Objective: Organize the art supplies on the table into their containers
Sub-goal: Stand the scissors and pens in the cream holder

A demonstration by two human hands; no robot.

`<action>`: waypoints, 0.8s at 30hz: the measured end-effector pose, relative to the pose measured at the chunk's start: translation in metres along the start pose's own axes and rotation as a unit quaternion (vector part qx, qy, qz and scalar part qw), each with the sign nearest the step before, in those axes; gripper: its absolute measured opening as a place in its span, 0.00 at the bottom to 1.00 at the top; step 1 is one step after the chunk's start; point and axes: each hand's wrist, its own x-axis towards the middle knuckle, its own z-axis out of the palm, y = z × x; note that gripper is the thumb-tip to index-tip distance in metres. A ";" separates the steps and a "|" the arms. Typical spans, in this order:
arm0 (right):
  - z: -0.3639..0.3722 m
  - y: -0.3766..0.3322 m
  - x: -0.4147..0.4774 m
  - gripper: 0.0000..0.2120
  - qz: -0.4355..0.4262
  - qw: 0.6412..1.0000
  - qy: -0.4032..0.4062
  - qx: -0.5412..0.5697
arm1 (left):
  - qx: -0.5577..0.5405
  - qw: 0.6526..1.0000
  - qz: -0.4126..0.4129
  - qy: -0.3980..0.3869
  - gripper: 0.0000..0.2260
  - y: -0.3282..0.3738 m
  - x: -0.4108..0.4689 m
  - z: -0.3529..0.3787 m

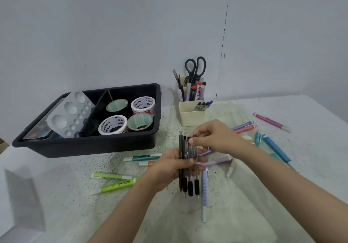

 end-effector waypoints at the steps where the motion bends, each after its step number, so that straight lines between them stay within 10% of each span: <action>1: -0.003 -0.001 0.002 0.05 0.003 1.000 -0.006 0.005 | 0.010 1.000 0.001 -0.005 0.12 0.003 0.002 -0.001; 11: -0.031 -0.018 0.027 0.04 -0.010 0.997 0.019 0.072 | 0.015 0.999 0.016 -0.026 0.10 0.049 0.029 -0.007; 24: -0.079 -0.034 0.093 0.03 -0.214 0.939 0.268 0.032 | -0.003 0.950 0.213 0.228 0.03 0.121 0.107 -0.032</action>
